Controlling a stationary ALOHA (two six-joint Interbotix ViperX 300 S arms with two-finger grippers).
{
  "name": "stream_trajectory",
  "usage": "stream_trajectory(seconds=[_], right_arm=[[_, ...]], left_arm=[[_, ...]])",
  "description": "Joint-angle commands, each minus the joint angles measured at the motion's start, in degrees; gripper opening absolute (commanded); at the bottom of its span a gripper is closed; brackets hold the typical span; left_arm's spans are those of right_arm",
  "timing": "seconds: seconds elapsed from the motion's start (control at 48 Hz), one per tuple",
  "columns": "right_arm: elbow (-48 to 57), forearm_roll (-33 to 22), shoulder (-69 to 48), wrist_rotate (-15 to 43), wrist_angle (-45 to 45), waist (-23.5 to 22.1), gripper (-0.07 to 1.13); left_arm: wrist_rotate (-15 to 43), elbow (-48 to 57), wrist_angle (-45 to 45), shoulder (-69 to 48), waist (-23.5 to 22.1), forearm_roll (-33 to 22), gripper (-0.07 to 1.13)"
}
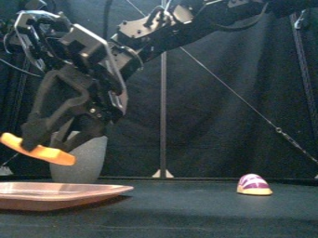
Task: Pick the fries then place it on the pink plate
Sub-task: Drop fries on the pink plate and return to neutral
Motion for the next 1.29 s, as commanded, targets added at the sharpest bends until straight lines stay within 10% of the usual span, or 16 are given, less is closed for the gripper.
stream_trajectory(seconds=[0.021, 0.625, 1.292], right_arm=[[-5.01, -0.26, 0.35, 0.09, -0.53, -0.09, 0.85], [1.41, -1.67, -4.13, 0.18, -3.96, -0.09, 0.89], [43.07, -0.44, -26.72, -0.62, -47.99, -1.58, 0.89]], left_arm=[[-0.26, -0.44, -0.35, 0.18, 0.09, 0.00, 0.01], [-0.09, -0.09, -0.26, 0.09, -0.26, -0.26, 0.01], [0.00, -0.18, -0.44, -0.09, -0.44, 0.00, 0.01]])
